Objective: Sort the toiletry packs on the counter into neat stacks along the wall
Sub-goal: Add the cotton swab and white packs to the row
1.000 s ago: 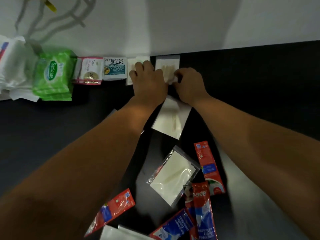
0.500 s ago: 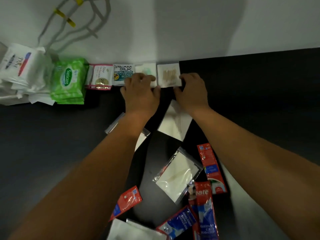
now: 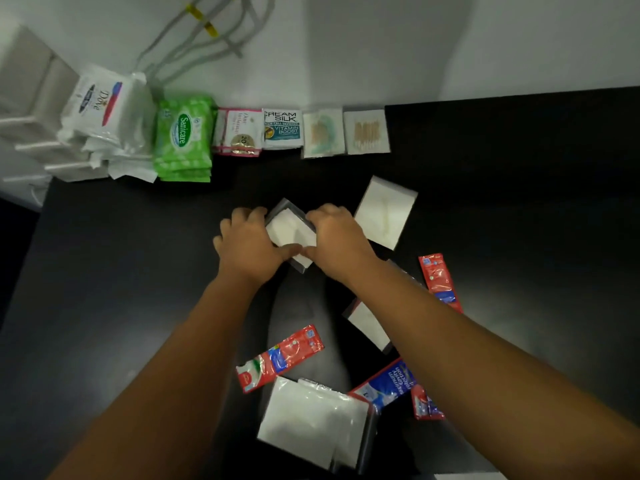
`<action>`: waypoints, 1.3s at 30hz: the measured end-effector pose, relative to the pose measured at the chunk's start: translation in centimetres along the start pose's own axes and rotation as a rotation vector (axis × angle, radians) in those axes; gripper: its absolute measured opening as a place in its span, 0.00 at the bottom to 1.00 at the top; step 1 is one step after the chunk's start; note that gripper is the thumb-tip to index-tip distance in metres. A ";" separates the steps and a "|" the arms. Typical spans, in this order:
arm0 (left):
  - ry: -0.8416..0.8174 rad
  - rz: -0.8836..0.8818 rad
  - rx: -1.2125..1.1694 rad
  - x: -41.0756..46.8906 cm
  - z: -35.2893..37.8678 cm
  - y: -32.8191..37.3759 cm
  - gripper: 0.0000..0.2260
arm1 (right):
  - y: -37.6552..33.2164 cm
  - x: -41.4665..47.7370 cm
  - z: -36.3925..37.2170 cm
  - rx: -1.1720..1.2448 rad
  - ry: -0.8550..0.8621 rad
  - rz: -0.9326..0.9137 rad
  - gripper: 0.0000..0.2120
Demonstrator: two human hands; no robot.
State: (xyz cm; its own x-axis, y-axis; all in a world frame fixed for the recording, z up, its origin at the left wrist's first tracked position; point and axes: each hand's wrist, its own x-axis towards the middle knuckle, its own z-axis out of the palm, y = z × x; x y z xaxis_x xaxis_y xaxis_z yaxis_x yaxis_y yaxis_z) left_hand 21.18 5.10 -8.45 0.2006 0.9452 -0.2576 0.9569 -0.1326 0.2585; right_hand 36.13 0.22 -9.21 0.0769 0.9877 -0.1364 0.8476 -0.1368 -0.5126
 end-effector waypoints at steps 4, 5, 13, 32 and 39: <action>-0.025 0.010 -0.054 0.5 0.1 -0.4 0.36 | -0.9 0.5 0.4 -0.049 -0.030 0.079 0.26; -0.054 0.005 -0.066 0.8 0.1 -0.5 0.33 | -1.1 0.8 0.5 -0.055 -0.034 0.101 0.26; -0.014 0.249 -0.373 3.3 -1.2 -0.7 0.15 | -0.4 1.6 0.0 0.176 0.105 0.223 0.15; 0.297 0.546 -0.228 15.4 -3.2 13.2 0.09 | 10.3 8.3 -8.1 0.586 0.410 0.427 0.08; 0.272 0.469 0.198 17.2 -1.6 16.2 0.23 | 12.8 11.8 -8.0 0.448 0.361 0.463 0.08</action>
State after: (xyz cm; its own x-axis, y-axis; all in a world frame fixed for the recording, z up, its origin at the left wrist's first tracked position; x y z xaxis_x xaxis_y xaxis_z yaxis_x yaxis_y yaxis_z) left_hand 39.74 19.71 -7.18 0.5768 0.8110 0.0980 0.8049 -0.5847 0.1014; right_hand 52.03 10.73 -10.60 0.6082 0.7742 -0.1753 0.3968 -0.4878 -0.7776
